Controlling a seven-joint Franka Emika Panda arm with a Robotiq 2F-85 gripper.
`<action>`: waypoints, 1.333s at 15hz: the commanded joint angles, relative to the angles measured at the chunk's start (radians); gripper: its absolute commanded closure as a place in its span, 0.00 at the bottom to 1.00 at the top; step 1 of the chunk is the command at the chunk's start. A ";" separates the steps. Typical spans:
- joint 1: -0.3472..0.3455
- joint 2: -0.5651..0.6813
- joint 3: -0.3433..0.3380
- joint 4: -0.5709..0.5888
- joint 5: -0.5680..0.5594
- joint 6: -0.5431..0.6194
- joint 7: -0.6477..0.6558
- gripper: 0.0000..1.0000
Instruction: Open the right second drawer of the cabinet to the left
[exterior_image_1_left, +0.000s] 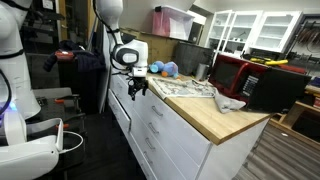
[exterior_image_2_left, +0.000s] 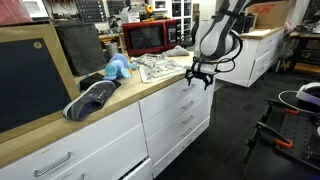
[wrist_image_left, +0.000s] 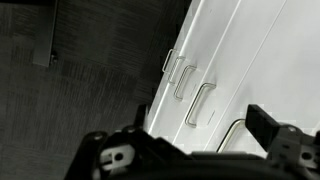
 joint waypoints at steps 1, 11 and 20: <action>0.059 0.118 -0.033 0.044 0.111 0.142 0.047 0.00; 0.053 0.349 0.014 0.171 0.380 0.437 0.018 0.00; 0.011 0.347 0.046 0.127 0.385 0.467 -0.057 0.00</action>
